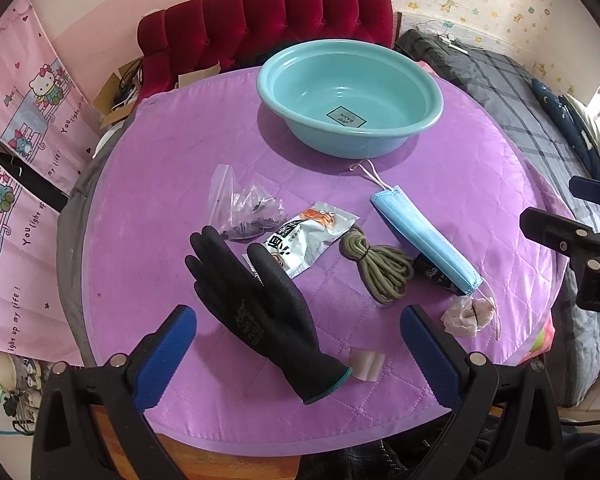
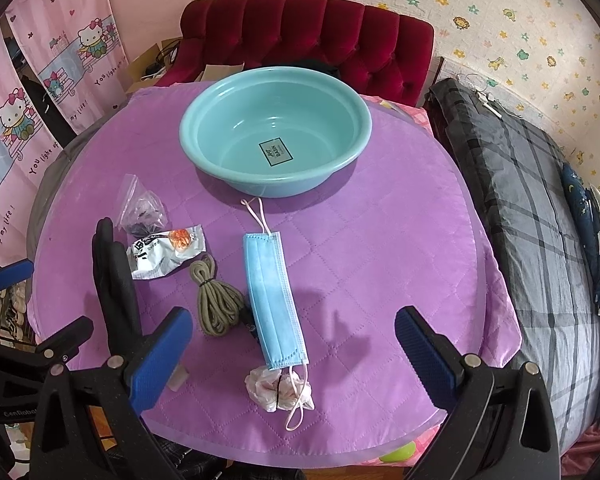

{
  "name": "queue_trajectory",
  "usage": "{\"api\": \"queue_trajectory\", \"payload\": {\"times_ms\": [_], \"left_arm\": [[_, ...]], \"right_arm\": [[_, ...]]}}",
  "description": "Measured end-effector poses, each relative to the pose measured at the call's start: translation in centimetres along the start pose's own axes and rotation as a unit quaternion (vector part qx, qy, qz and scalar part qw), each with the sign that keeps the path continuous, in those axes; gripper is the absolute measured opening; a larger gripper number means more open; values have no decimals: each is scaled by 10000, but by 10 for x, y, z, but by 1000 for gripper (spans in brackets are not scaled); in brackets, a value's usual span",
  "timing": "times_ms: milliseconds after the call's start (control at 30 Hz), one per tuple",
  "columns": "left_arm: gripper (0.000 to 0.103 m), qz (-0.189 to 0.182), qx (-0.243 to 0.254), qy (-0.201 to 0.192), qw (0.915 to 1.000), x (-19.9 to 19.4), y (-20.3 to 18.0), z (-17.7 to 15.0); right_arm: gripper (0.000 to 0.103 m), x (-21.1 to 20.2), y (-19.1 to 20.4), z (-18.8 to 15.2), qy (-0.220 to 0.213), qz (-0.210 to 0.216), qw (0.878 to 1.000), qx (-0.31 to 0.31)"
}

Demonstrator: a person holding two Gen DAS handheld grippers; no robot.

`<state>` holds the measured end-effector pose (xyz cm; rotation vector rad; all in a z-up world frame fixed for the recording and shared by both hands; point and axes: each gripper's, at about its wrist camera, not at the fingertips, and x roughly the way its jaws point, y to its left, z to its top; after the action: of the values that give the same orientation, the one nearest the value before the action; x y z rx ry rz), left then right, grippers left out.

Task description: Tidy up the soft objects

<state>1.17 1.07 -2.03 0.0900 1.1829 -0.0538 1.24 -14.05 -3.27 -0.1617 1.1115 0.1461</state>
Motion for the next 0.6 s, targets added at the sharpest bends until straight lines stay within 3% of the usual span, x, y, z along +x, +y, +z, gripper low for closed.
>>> {"api": "queue_trajectory", "payload": {"times_ms": [467,600], "left_arm": [[103,62,-196,217,9996,14,12,-1],[103,150,-296,450,9984,34,21,-4]], "right_arm": [[103,15,1,6,100,37,9999,-68],[103,21,0,8,144,72,9998,-67]]}}
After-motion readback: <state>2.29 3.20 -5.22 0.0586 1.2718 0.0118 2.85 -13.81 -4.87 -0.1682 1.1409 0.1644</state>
